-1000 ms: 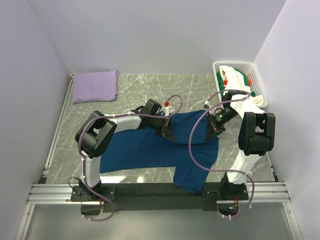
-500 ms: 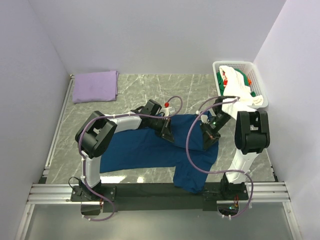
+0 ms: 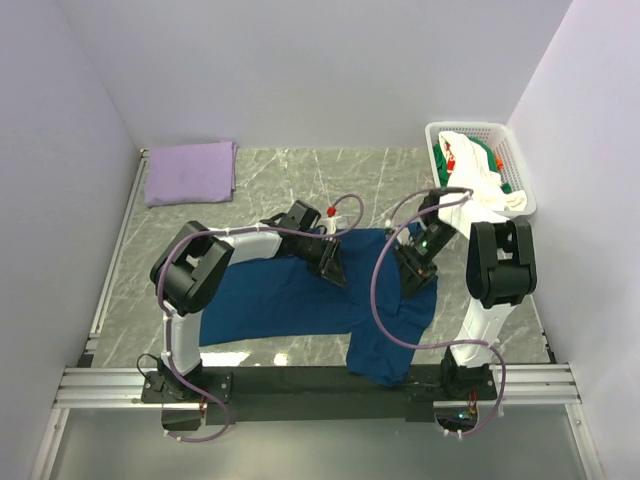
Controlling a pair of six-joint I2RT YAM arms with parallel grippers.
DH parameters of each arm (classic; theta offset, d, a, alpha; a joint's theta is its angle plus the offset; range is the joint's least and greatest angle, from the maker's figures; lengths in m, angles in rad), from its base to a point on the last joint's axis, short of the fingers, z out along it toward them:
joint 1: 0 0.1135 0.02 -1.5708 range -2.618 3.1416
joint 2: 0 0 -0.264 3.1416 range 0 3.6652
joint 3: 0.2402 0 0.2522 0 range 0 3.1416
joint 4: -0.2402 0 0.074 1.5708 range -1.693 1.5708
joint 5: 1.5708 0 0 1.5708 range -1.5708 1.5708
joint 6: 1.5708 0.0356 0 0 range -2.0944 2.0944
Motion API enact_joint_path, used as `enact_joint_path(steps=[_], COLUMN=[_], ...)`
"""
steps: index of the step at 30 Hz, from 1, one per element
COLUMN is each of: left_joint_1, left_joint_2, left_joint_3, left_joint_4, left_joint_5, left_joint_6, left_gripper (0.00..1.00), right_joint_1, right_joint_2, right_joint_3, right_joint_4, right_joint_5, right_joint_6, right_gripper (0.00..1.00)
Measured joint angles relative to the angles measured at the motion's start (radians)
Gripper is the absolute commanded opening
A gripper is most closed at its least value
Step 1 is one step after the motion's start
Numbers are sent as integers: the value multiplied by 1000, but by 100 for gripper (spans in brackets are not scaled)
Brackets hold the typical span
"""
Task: Fold and stack the t-shirts
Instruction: Fold the tshirt
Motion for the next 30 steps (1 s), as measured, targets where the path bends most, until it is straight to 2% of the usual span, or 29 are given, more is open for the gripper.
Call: enact_joint_path(steps=[1, 2, 6, 9, 12, 15, 19, 22, 27, 30], left_joint_1=[5, 13, 72, 140, 237, 363, 539, 630, 719, 745], left_joint_2=[-1, -5, -74, -177, -278, -327, -329, -329, -328, -313], left_joint_3=[-5, -13, -72, -100, -103, -98, -90, -85, -79, -70], left_joint_4=[-2, -6, -64, -107, -121, -134, -172, -203, -216, -222], left_joint_5=[0, 0, -1, -6, -19, -40, -88, -114, -148, -180], left_joint_6=[10, 24, 112, 186, 247, 294, 356, 390, 424, 444], left_gripper=[35, 38, 49, 50, 50, 51, 60, 65, 64, 63], right_joint_1=[-5, -15, -104, -157, -166, -157, -151, -148, -144, -136], right_joint_2=[2, 6, 48, 64, 87, 177, 288, 322, 324, 325], right_joint_3=[18, 52, 327, 515, 619, 713, 727, 692, 652, 635], right_joint_4=[-8, -17, -21, 45, 116, 169, 219, 242, 262, 275], right_joint_5=[7, 10, 14, 48, 95, 127, 170, 201, 230, 240], right_joint_6=[-9, -13, 3, 77, 180, 267, 350, 391, 439, 453], right_gripper=[44, 51, 51, 48, 48, 50, 53, 54, 54, 50])
